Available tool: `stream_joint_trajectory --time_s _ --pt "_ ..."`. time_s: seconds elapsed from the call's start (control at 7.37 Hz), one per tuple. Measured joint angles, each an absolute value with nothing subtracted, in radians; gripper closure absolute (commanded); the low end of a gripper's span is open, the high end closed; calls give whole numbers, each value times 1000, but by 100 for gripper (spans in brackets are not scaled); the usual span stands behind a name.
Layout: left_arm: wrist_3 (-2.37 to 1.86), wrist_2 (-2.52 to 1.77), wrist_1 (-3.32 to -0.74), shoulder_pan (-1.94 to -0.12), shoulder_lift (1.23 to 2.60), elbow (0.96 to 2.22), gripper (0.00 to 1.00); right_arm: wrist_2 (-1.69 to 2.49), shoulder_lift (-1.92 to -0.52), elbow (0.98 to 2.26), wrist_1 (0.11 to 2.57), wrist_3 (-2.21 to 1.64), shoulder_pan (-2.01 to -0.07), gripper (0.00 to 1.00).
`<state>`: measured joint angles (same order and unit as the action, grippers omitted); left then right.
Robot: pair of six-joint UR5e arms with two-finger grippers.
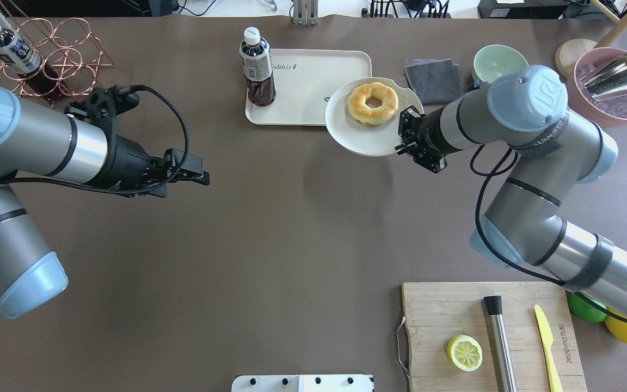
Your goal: Place donut on tray
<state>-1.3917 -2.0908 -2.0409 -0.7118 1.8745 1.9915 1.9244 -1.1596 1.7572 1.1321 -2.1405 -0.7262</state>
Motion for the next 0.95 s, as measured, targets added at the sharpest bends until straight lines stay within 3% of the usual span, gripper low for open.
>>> stream_joint_trajectory --time_s 0.41,0.81,0.95 --pt "-1303 -2189 -2087 -785 1798 1983 2 1876 -911 1422 1100 -2179 -763 100" --pt "-1293 -2194 -2089 -790 1792 1983 2 1793 -778 1162 949 -2254 -746 100" --pt "-1293 -2191 -2089 -790 1795 1981 2 1766 -762 1130 927 -2274 -731 72"
